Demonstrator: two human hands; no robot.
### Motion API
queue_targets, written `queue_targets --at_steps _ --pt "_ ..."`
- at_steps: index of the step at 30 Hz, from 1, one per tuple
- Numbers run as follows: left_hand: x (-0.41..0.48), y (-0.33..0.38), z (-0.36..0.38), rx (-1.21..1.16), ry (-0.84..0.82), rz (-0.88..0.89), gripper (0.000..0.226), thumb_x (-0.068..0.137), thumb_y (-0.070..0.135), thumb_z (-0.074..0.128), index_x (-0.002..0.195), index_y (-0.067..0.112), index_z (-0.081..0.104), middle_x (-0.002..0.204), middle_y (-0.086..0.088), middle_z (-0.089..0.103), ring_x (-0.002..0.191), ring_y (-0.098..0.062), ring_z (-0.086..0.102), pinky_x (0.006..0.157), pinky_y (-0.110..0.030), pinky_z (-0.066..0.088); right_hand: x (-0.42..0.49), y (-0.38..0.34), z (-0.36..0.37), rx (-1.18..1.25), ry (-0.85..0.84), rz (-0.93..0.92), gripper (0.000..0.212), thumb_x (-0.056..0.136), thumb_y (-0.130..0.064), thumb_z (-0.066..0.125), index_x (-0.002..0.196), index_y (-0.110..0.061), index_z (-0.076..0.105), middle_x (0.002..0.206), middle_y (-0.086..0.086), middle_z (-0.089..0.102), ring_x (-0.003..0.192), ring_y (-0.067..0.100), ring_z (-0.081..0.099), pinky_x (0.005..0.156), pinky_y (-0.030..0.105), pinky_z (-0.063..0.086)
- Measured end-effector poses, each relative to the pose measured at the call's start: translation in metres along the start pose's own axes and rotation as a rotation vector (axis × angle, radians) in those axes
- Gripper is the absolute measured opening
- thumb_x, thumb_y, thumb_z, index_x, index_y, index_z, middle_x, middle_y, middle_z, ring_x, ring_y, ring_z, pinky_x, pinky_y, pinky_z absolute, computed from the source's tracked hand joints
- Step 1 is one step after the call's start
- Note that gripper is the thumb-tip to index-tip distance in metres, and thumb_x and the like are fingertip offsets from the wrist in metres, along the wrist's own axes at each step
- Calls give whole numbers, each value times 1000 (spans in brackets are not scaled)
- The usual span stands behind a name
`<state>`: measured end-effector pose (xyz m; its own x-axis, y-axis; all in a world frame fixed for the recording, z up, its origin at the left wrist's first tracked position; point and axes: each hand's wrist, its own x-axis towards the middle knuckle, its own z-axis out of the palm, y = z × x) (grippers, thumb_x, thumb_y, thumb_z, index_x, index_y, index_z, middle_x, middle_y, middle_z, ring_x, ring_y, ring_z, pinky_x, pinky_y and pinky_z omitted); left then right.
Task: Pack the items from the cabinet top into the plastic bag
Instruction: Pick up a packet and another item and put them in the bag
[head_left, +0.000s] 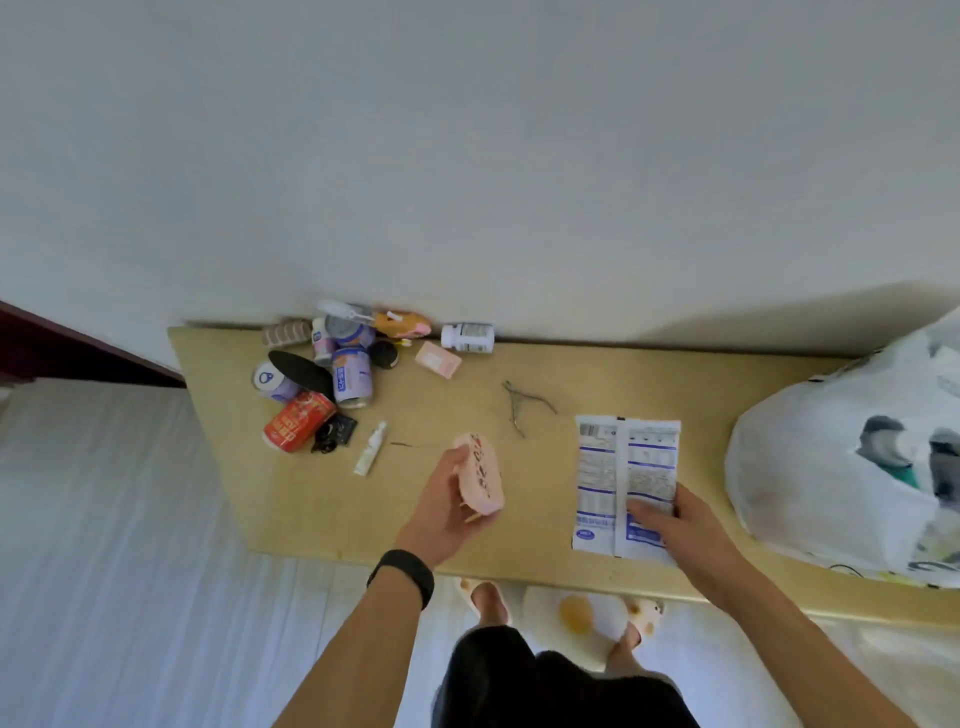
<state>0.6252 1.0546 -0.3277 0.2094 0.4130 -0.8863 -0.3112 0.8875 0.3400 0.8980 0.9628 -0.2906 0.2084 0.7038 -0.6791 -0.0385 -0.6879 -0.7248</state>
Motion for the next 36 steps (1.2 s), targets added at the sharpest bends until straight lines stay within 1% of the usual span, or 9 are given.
queue_targets --at_steps 5,8,12,17,20,25,30,32,36 --pt "-19 -11 87 71 -145 25 49 91 33 57 134 8 57 119 -20 66 99 -36 64 70 -38 55 -55 -6 -89 138 149 -107 25 92 -15 66 115 -24 67 105 -8 76 94 10 72 84 32 53" --pt "-28 -12 163 456 -164 125 41 94 16 59 133 8 52 123 -18 65 103 -35 68 79 -40 58 -81 -1 -138 217 273 -158 26 91 -15 66 115 -26 67 105 -11 76 95 9 72 91 36 52" --pt "-52 -18 272 849 -257 283 31 94 11 62 123 7 53 117 -16 68 91 -34 73 85 -43 59 -116 10 -191 314 385 -232 28 93 -9 62 116 -25 66 108 -13 75 98 5 70 85 26 50" --pt "-88 -49 395 1177 -439 535 26 92 24 69 113 14 57 95 -5 75 76 -24 75 58 -29 56 -145 52 -244 489 634 -191 29 92 -10 64 119 -23 67 110 -6 75 101 17 71 93 42 53" --pt "-83 -76 446 1473 -454 654 25 91 34 68 108 20 56 99 3 72 68 -17 74 49 -21 50 -160 69 -267 582 785 -164 26 93 -6 62 114 -20 66 103 -6 74 92 14 71 78 32 53" --pt "-41 -138 481 1887 -312 754 38 89 40 55 119 19 49 120 -4 63 83 -25 67 62 -40 61 -172 86 -292 623 853 -122 27 93 -6 62 115 -20 66 104 -3 75 94 18 71 82 37 54" --pt "-20 -174 496 1649 -260 554 63 82 33 58 139 11 41 135 -10 55 87 -24 66 55 -29 57 -174 82 -299 596 852 -133 27 93 -6 63 116 -20 66 104 -6 76 95 13 71 82 34 54" --pt "-13 -180 492 1677 -274 556 56 78 39 54 128 16 48 128 -10 59 97 -27 65 73 -37 60 -171 81 -298 594 834 -133 28 93 -6 62 116 -22 66 106 -8 76 97 11 71 84 33 54" --pt "-4 -189 458 2320 -224 977 34 90 36 55 121 20 57 124 -5 56 116 -28 52 91 -41 47 -166 80 -297 569 825 -128 28 92 -8 64 112 -27 67 104 -11 75 96 9 70 79 27 53"
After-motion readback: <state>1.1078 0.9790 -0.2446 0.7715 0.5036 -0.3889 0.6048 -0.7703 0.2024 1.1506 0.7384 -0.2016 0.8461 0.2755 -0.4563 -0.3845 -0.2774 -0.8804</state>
